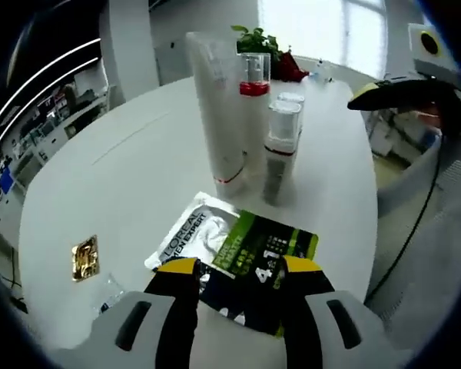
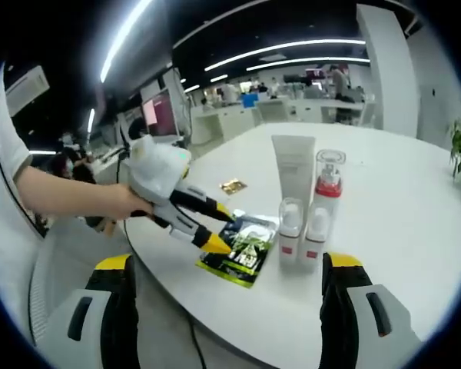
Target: Arrange the skincare products in the storage area until every visible bottle or jar stands upright without overlapping.
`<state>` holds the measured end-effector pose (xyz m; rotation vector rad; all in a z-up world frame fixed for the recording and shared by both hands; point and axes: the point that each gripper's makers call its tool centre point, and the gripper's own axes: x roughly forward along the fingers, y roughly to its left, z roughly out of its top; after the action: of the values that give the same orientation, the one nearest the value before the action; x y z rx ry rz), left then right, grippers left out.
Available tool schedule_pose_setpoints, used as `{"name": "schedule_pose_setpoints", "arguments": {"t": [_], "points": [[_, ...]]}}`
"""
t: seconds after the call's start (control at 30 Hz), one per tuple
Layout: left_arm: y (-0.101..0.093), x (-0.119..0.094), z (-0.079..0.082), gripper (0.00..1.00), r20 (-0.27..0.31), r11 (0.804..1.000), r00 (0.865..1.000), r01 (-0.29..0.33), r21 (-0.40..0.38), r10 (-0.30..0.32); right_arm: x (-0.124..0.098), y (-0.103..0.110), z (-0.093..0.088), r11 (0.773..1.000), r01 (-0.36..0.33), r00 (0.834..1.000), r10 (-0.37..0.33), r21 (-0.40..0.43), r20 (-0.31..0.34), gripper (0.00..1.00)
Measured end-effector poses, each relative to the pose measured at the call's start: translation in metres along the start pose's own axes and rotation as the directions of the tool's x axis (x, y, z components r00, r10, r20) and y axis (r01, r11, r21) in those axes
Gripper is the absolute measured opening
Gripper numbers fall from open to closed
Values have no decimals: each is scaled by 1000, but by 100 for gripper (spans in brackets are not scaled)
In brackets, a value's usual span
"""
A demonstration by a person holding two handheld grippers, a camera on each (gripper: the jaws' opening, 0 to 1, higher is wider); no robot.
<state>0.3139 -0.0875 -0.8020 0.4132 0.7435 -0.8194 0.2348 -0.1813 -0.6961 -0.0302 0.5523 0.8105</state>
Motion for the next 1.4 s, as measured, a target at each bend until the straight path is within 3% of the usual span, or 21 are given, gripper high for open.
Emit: {"name": "schedule_pose_setpoints", "arguments": {"t": [0.17, 0.33, 0.4, 0.73, 0.87, 1.17, 1.27, 1.33, 1.4], "points": [[1, 4, 0, 49, -11, 999, 1000, 10, 30, -9, -1, -1, 1, 1000, 7, 1000, -7, 5, 3, 100], [5, 16, -17, 48, -86, 994, 996, 45, 96, -37, -1, -3, 1, 1000, 16, 1000, -16, 17, 7, 100], [5, 16, -14, 48, -64, 995, 996, 64, 78, -59, -1, -4, 1, 1000, 20, 1000, -20, 18, 7, 100], [13, 23, -10, 55, -68, 967, 982, 185, 175, -175, -1, -7, -1, 999, 30, 1000, -30, 23, 1, 100], [13, 24, -12, 55, -80, 963, 979, 199, 182, -188, 0, -8, -1, 999, 32, 999, -32, 25, -2, 100], [13, 21, -13, 53, -83, 974, 981, 186, 128, -177, 0, -7, -2, 999, 31, 1000, -30, 23, -7, 100], [9, 16, 3, 46, -2, 979, 981, 195, 64, -195, 0, -7, -3, 999, 31, 999, -30, 19, -11, 100], [6, 9, 11, 50, 1, 980, 983, 185, 75, -186, 0, -7, -3, 999, 29, 1000, -29, 17, -12, 100], [7, 11, 9, 52, 3, 981, 983, 181, 73, -182, 0, -6, -3, 1000, 26, 1000, -26, 13, -15, 100]]}}
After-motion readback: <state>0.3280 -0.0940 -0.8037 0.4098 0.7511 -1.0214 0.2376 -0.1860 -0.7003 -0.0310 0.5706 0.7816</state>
